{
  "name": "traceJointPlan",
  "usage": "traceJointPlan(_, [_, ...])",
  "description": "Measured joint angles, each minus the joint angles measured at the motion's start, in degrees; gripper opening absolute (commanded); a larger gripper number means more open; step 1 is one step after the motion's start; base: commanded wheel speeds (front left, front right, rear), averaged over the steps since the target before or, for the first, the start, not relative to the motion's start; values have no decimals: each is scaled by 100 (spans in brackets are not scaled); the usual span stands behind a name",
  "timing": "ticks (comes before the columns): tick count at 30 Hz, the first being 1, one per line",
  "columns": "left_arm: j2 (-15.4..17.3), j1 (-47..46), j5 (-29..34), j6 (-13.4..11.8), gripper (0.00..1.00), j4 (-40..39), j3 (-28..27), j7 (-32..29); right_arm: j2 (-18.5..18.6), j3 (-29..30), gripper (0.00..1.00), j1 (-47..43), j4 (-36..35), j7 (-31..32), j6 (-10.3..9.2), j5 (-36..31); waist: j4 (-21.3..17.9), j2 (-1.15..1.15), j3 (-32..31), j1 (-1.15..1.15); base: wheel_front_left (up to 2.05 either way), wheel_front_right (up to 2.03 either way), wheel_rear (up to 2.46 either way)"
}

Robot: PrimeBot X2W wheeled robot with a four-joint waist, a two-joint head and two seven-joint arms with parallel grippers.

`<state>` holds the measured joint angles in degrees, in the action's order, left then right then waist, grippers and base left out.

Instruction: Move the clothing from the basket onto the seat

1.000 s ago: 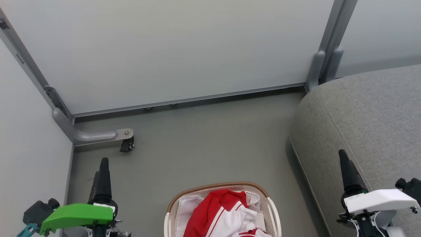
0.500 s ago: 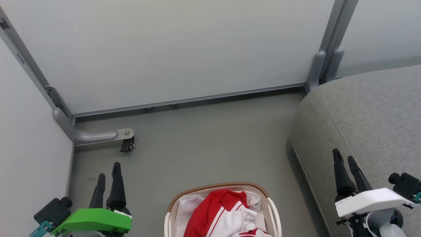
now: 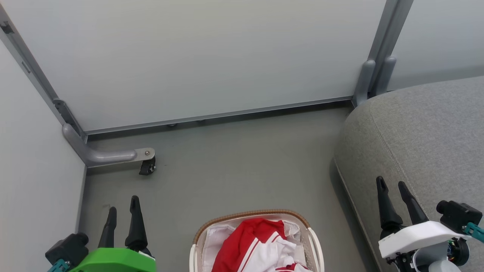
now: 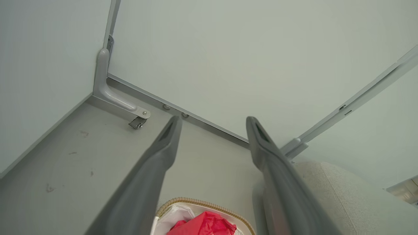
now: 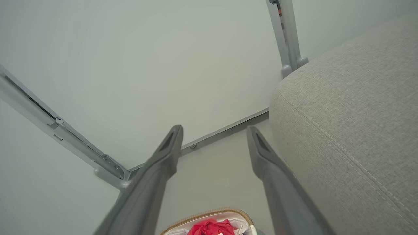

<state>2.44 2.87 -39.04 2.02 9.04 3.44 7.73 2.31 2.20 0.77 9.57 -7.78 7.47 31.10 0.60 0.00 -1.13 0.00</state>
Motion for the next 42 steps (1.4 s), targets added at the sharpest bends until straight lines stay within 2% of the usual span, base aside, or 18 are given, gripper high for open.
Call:
traceJointPlan(24, [8,155,1102,-8,100,254,126,344,20,-158,100,-111,42,-335,1,-1510,27,0,-35,0,0,0,0])
traceJointPlan(42, [15,244,1806,-59,100,399,234,552,31,-190,100,-135,70,-538,1,-2382,42,0,-29,0,0,0,0])
